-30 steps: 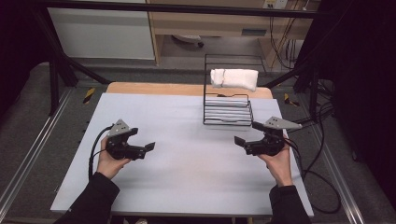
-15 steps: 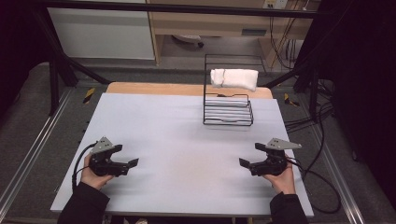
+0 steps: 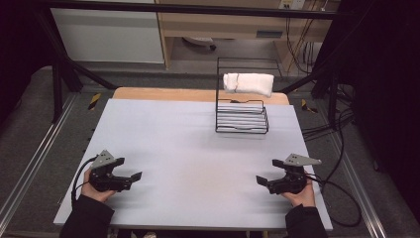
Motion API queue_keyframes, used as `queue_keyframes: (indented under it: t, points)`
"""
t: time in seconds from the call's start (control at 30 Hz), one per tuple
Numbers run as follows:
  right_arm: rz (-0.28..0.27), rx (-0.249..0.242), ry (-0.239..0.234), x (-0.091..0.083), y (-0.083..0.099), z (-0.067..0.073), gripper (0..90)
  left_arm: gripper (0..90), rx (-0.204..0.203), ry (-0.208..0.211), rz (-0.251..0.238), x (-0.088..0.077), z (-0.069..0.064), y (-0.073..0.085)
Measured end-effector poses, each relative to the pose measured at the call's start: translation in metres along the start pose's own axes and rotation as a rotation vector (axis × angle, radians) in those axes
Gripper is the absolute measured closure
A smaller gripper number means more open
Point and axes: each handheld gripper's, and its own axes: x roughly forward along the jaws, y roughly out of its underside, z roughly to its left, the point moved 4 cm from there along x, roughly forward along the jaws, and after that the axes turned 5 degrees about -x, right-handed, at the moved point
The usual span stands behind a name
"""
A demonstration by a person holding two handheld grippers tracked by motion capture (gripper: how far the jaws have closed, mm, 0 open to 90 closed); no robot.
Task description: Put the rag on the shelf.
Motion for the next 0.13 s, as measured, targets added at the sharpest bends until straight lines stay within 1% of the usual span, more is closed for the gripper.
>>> queue_keyframes:
  t: [0.13]
  points:
    - [-0.001, -0.002, -0.002, -0.0002, -0.0001, -0.0001, 0.1, 7.5, 0.007, -0.002, 0.008, 0.0004, -0.0005, 0.0005]
